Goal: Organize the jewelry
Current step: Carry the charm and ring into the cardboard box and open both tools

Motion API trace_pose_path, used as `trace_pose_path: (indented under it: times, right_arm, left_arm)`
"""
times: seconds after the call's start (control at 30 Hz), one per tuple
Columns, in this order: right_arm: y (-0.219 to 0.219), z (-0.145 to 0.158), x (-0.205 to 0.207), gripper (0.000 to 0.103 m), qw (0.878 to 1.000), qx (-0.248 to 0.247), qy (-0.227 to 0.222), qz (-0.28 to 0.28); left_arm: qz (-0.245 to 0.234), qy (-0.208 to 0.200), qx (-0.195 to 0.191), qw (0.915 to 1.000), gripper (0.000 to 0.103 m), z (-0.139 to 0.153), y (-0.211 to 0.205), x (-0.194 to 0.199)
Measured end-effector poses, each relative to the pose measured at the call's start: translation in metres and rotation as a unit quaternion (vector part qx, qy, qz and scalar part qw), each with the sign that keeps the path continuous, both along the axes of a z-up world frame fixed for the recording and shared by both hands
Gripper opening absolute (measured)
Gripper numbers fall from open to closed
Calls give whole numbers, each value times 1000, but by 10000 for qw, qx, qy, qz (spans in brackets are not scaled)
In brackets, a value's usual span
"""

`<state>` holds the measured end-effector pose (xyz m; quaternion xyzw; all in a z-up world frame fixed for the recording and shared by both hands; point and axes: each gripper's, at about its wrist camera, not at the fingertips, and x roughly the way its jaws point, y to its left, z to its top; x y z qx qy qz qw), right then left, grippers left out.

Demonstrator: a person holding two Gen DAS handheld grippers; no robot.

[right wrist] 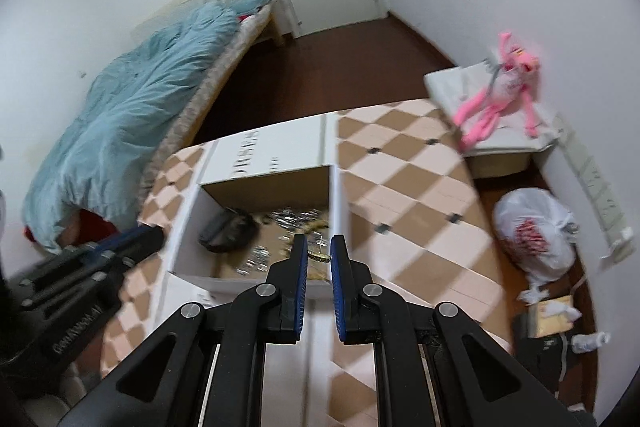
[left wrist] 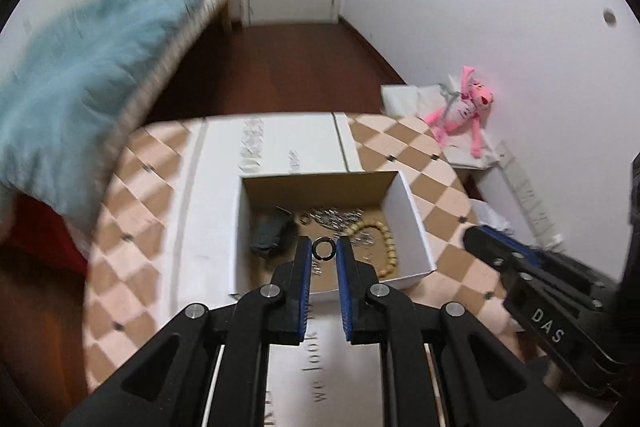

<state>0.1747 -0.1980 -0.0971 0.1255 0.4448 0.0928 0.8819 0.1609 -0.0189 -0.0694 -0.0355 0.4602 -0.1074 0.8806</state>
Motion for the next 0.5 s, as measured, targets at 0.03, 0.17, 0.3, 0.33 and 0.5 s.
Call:
trace_pose_path:
  times: [0.03, 0.17, 0.3, 0.33, 0.5]
  right_arm:
    - [2, -2, 10, 12, 9998, 123, 114, 74]
    - [6, -16, 45, 12, 9965, 479, 631, 259]
    - [10, -30, 74, 12, 9911, 541, 1138, 422]
    - [9, -33, 79, 13, 9899, 540, 1242, 413]
    - [6, -35, 88, 43, 9889, 381, 1385, 386]
  left_arm:
    - [-14, 180, -126, 9998, 10, -4, 3, 10]
    - [-59, 651, -426, 9970, 10, -13, 10, 39]
    - [57, 990, -549, 9936, 11, -16, 14, 61]
    - [97, 1104, -532, 9924, 11, -17, 15, 67]
    - [188, 1207, -325, 9920, 22, -15, 18, 81]
